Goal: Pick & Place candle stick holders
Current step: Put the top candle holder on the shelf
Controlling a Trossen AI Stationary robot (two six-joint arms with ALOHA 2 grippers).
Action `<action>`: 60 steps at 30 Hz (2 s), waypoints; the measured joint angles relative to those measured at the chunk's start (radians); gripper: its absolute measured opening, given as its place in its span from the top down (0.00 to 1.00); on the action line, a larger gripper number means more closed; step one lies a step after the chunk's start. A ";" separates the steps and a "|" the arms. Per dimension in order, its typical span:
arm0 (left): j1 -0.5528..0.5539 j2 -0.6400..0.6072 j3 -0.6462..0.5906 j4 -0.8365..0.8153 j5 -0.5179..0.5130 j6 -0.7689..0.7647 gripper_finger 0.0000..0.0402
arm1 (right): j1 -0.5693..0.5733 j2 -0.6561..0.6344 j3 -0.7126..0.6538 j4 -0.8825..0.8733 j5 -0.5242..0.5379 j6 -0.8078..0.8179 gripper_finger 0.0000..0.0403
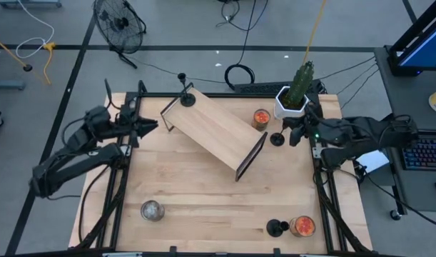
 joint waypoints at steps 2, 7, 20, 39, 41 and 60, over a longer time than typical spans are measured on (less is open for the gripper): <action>-0.047 -0.009 0.000 0.001 -0.052 -0.002 0.75 | -0.019 0.021 0.030 -0.050 -0.022 0.029 1.00; -0.162 -0.011 0.000 0.038 -0.183 -0.008 0.75 | -0.071 0.070 0.063 -0.133 -0.107 0.096 1.00; -0.374 -0.006 -0.079 0.192 -0.358 0.019 0.75 | -0.219 0.111 0.063 -0.250 -0.236 0.208 1.00; -0.391 -0.268 -0.129 -0.009 -0.444 0.031 0.75 | -0.397 0.110 0.063 -0.276 -0.450 0.152 1.00; -0.392 -0.266 -0.135 -0.008 -0.451 0.024 0.75 | -0.411 0.110 0.063 -0.275 -0.482 0.170 1.00; -0.392 -0.268 -0.144 -0.025 -0.453 0.006 0.75 | -0.448 0.099 0.064 -0.353 -0.502 0.167 0.71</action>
